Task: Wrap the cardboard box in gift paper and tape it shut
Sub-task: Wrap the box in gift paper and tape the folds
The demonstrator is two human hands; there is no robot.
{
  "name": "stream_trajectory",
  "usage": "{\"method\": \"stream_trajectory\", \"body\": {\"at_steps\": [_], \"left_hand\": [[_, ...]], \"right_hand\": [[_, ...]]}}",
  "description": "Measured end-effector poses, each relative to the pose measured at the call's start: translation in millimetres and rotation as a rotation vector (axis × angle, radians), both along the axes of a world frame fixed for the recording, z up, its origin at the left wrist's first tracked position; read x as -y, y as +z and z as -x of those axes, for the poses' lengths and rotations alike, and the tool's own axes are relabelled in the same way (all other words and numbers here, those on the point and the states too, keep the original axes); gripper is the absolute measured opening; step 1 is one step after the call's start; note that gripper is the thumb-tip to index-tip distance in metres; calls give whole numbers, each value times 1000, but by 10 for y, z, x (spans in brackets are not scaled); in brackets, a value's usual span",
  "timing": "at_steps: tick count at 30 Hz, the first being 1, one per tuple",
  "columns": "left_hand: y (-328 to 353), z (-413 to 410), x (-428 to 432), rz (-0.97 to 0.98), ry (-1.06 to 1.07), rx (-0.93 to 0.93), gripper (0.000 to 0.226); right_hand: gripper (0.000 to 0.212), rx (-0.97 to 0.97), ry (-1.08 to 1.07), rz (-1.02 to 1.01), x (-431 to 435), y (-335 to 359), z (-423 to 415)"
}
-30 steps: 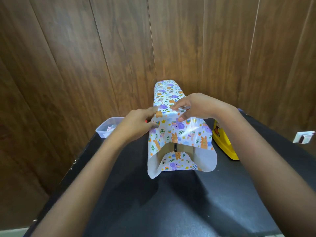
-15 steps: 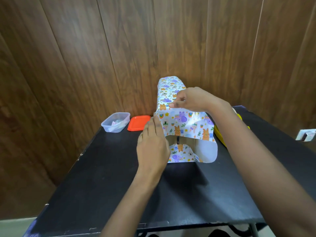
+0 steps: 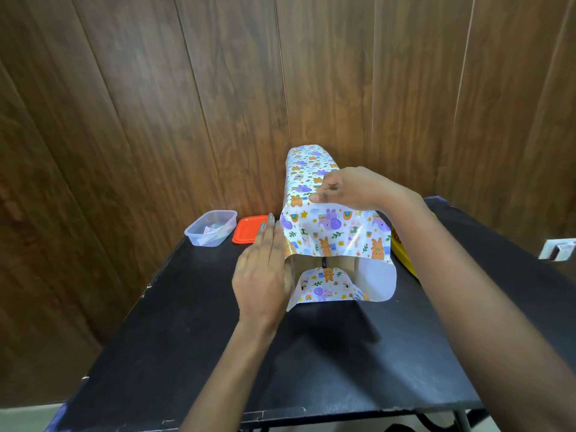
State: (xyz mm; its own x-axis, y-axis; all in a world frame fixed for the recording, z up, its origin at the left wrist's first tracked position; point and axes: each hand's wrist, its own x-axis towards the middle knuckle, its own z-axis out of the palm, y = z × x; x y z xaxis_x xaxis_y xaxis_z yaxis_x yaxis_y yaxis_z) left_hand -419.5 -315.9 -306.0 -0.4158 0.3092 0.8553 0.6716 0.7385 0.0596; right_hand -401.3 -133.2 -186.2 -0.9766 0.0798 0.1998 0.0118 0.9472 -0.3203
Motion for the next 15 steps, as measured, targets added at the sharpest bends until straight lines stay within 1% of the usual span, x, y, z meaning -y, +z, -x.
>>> {"method": "stream_trajectory", "body": {"at_steps": [2, 4, 5, 6, 7, 9, 11, 15], "left_hand": [[15, -81, -42, -70, -44, 102, 53], [57, -139, -98, -248, -70, 296, 63], [80, -144, -134, -353, -67, 400, 62], [92, -138, -162, -415, -48, 460, 58], [94, -135, -178, -405, -30, 473, 53], [74, -109, -198, -317, -20, 449, 50], [51, -76, -195, -268, 18, 358, 48], [22, -43, -134, -147, 100, 192, 62]], "right_hand": [[57, -2, 9, -4, 4, -3, 2], [54, -3, 14, -13, 3, -5, 18], [51, -4, 12, -15, -1, -2, 30], [48, -4, 7, -17, -3, 1, 39], [46, -3, 3, -22, -4, 3, 48], [42, -2, -4, -44, -4, -1, 69], [39, -14, -10, -44, 7, -11, 80], [41, -31, -25, -44, 26, -30, 89]]}}
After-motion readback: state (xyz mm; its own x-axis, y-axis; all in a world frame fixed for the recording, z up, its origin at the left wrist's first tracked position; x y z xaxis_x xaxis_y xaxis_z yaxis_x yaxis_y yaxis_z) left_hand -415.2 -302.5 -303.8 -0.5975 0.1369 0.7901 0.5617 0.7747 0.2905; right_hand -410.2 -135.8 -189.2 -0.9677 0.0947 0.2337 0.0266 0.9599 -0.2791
